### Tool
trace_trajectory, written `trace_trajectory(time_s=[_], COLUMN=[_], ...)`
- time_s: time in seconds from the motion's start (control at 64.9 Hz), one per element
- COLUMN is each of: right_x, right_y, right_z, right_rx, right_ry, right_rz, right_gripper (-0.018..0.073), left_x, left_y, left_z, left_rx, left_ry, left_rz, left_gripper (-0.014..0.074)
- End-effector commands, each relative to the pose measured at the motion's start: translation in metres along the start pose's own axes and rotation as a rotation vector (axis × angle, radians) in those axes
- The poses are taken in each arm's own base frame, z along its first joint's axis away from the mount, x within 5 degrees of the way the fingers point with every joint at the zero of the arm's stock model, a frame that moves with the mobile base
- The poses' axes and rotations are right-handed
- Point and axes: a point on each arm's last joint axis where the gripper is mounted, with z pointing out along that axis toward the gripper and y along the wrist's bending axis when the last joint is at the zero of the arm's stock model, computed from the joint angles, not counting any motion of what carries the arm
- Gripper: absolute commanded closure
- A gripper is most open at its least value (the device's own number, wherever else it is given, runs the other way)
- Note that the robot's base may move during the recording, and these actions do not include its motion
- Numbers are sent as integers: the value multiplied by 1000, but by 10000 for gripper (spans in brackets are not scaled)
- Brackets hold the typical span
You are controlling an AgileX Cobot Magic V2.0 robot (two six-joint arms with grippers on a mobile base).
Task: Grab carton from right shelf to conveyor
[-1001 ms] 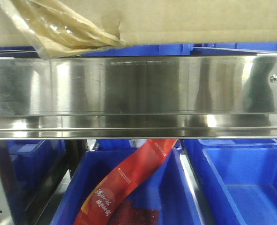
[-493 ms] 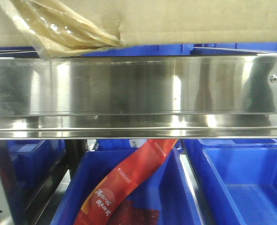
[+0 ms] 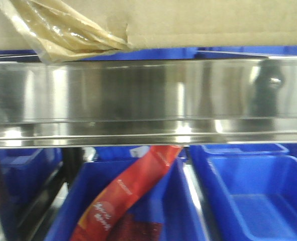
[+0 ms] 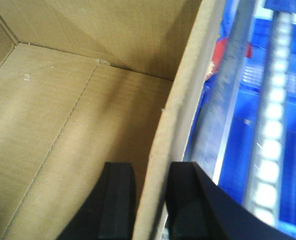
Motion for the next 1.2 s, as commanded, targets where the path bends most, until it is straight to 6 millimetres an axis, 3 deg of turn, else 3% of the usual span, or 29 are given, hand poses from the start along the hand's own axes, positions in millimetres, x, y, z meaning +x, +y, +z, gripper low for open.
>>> trace_trajectory(time_s=[0.0,1.186], right_x=[-3,-3], right_y=[4,4], right_z=[-10,-10], right_rx=[-32,-32], right_ry=[-67,-67], right_rz=[-31,-31], right_gripper=[626,626], left_x=[-2,-2], left_y=[-2,-1], left_z=[-5,-5], left_rx=[30,23], left_ry=[-33,-36], left_rz=[5,8], left_gripper=[605,605])
